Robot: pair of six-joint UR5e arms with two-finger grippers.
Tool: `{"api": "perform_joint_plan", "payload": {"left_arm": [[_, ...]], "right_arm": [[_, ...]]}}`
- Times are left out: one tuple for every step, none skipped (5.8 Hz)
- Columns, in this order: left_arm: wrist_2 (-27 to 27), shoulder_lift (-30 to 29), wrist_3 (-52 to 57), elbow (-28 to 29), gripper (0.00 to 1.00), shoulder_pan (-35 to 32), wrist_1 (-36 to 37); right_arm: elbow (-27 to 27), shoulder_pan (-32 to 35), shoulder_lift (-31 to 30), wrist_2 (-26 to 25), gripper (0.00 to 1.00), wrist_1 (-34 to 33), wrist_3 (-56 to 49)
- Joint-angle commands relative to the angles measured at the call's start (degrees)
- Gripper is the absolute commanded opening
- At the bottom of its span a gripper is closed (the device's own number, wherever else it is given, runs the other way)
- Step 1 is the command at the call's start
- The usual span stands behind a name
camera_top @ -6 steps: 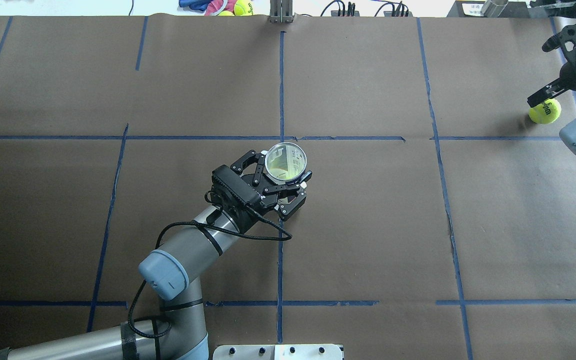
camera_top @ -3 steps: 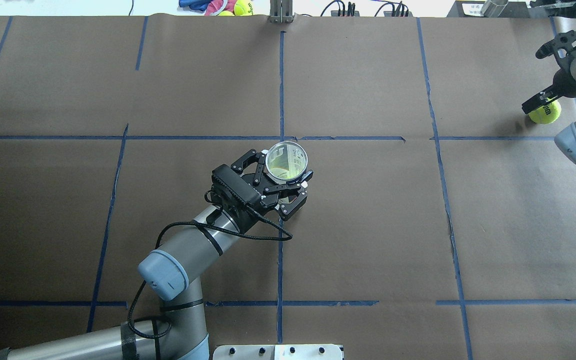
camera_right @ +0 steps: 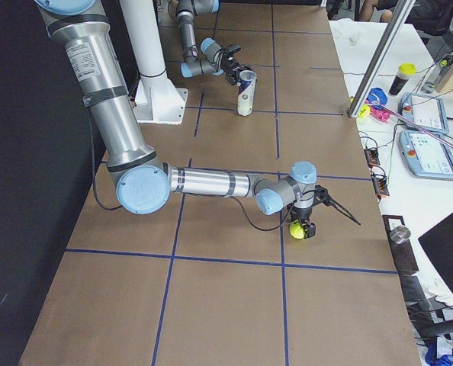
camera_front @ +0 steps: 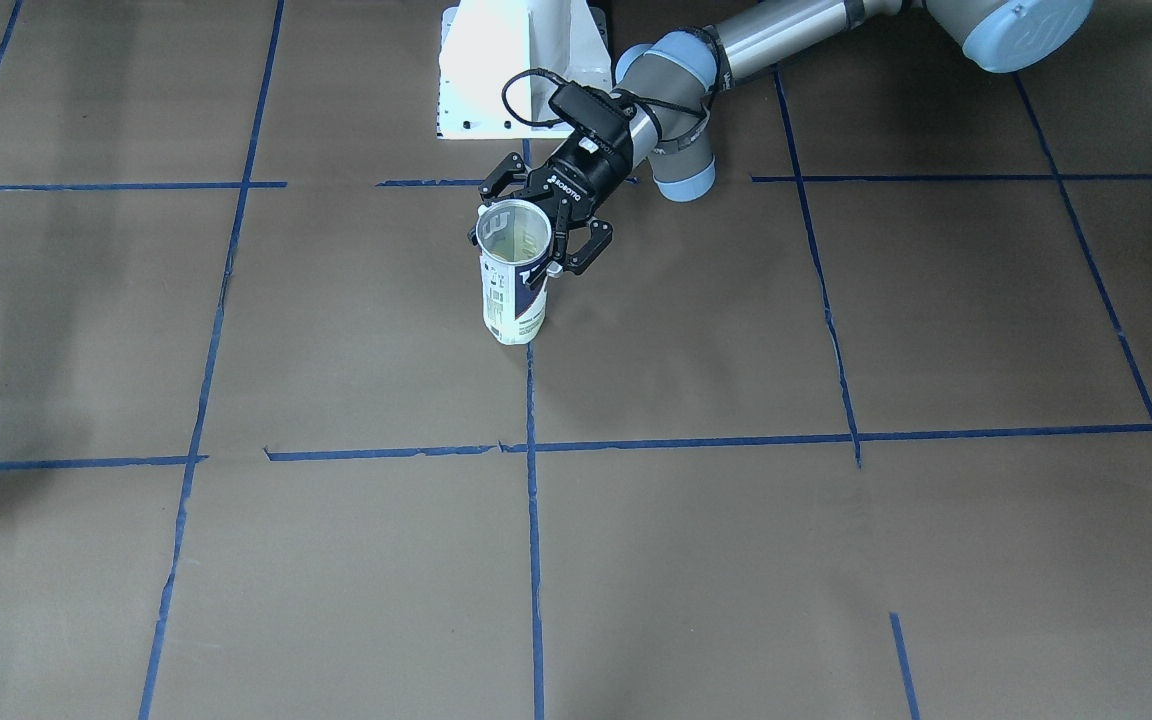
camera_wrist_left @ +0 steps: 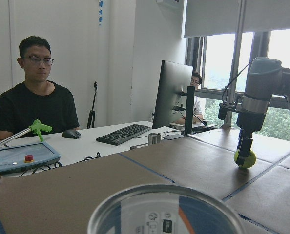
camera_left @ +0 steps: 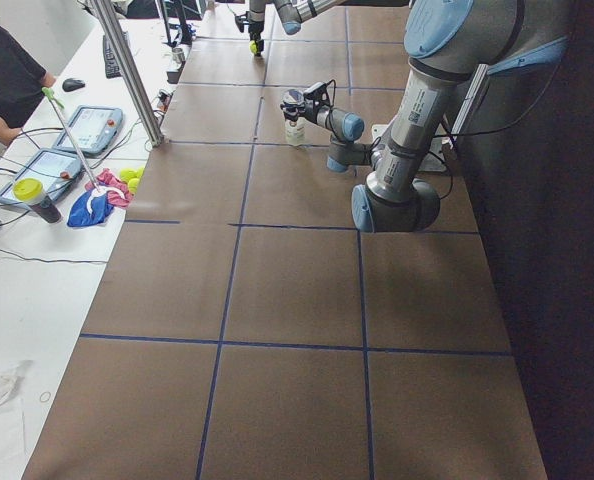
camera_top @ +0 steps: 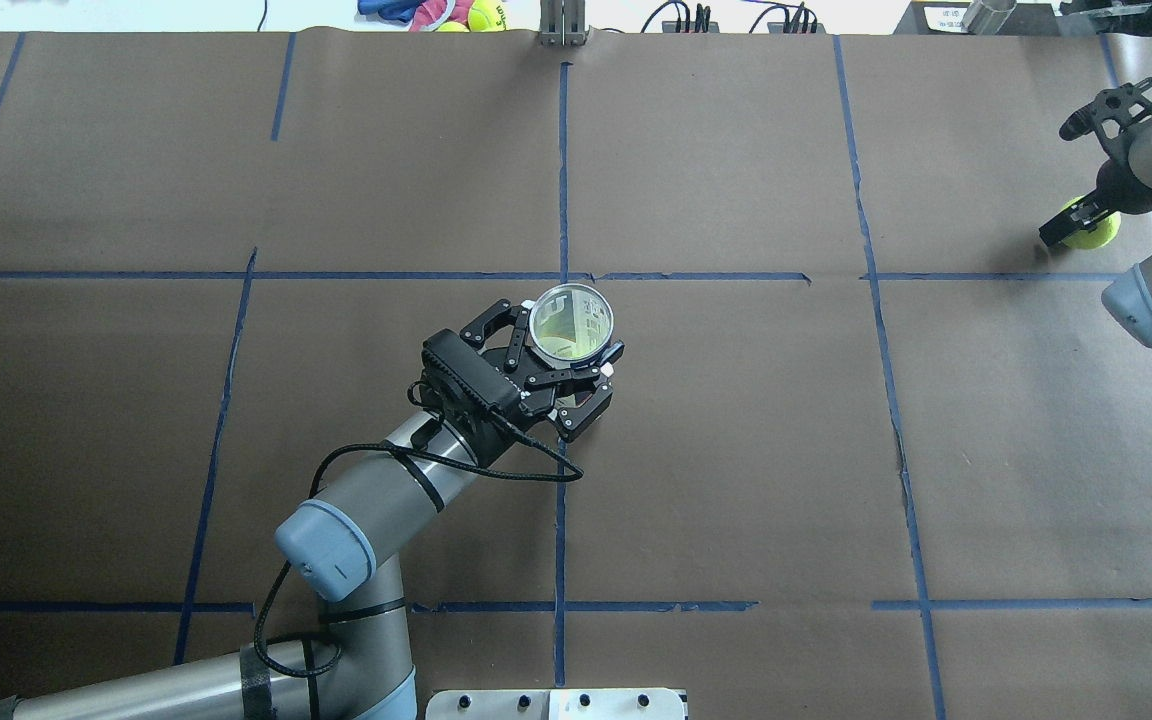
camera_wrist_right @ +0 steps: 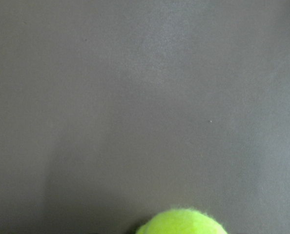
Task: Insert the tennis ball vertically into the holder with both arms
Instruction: 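Move the right gripper to the second tennis ball and grasp it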
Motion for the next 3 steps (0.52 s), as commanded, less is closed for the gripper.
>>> {"api": "perform_joint_plan", "payload": {"left_arm": [[0.00,-0.15,0.00,0.00,0.84,0.00,0.09],[0.00,-0.24,0.00,0.09,0.84,0.44,0.09],[0.00,-0.24,0.00,0.09,0.84,0.53,0.09]], "right_arm": [[0.64,0.05,0.08,0.22,0.09,-0.32,-1.13],[2.29,0.13,0.61,0.22,0.00,-0.41,-0.95],[9.79,0.48,0.96,0.04,0.00,-6.24,-0.25]]}}
